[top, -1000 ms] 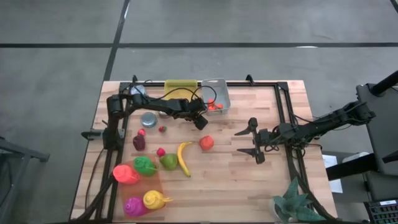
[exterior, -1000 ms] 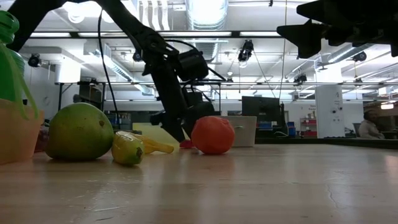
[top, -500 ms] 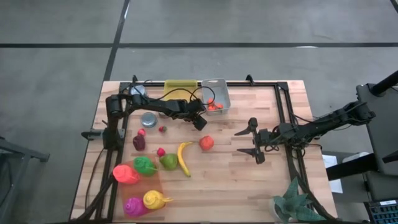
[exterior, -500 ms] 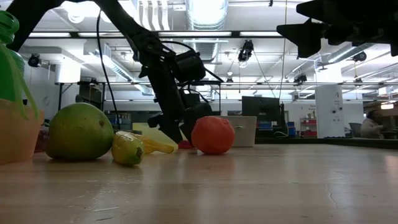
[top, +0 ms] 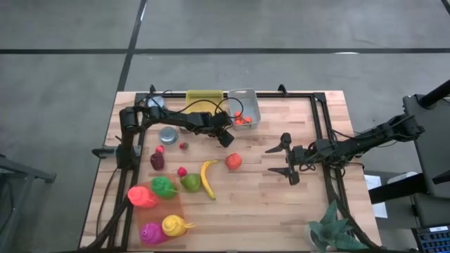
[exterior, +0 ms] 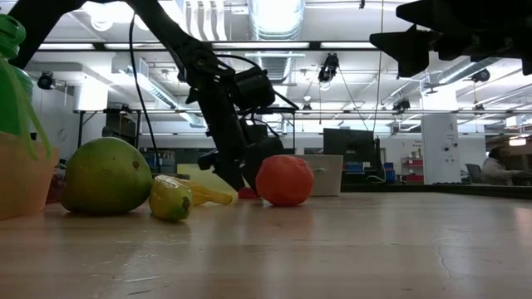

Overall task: Pick & Place Food Item
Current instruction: Put the red strawberry into the gray bin

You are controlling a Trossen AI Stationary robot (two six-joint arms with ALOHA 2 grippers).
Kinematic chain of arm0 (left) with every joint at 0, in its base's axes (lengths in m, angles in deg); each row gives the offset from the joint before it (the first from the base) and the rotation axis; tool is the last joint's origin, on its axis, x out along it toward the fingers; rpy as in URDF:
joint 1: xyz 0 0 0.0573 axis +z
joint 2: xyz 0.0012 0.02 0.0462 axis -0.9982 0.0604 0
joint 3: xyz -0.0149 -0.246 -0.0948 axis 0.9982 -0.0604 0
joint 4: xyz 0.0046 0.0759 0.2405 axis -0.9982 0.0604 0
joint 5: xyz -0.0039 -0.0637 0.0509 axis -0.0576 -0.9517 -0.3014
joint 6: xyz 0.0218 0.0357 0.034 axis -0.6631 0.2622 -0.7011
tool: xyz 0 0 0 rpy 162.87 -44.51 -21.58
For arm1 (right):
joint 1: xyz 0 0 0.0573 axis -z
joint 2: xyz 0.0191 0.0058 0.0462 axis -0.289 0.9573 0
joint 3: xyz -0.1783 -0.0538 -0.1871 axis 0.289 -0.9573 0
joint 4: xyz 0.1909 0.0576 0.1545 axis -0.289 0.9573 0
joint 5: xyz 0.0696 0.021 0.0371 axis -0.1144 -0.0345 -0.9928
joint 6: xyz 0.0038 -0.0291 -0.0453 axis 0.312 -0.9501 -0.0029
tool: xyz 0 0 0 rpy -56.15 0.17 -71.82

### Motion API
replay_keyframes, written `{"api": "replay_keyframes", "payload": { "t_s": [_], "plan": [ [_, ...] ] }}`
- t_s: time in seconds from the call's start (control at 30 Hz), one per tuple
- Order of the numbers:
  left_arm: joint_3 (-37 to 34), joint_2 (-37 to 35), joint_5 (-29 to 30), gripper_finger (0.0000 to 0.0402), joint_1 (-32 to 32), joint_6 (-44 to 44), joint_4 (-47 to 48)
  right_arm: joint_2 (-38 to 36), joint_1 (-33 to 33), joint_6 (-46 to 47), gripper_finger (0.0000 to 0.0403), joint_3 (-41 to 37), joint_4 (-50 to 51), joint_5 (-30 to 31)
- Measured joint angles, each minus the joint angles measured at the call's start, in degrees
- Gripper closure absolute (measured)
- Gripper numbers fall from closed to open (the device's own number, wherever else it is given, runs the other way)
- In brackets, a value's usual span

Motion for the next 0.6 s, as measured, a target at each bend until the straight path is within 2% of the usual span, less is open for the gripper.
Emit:
{"api": "replay_keyframes", "payload": {
  "t_s": [0.17, 0.6],
  "plan": [
    [0.0, 0.0, 0.0, 0.0218, 0.0, 0.0, -0.2, 0.0, 0.0, 0.0, 0.0097, 0.0, 0.0, 0.0],
    [-0.2, -1.6, -0.8, 0.0222, -0.1, 0.0, 0.5, 0.0, 0.0, 0.0, 0.0097, 0.0, 0.0, 0.0]
  ]
}}
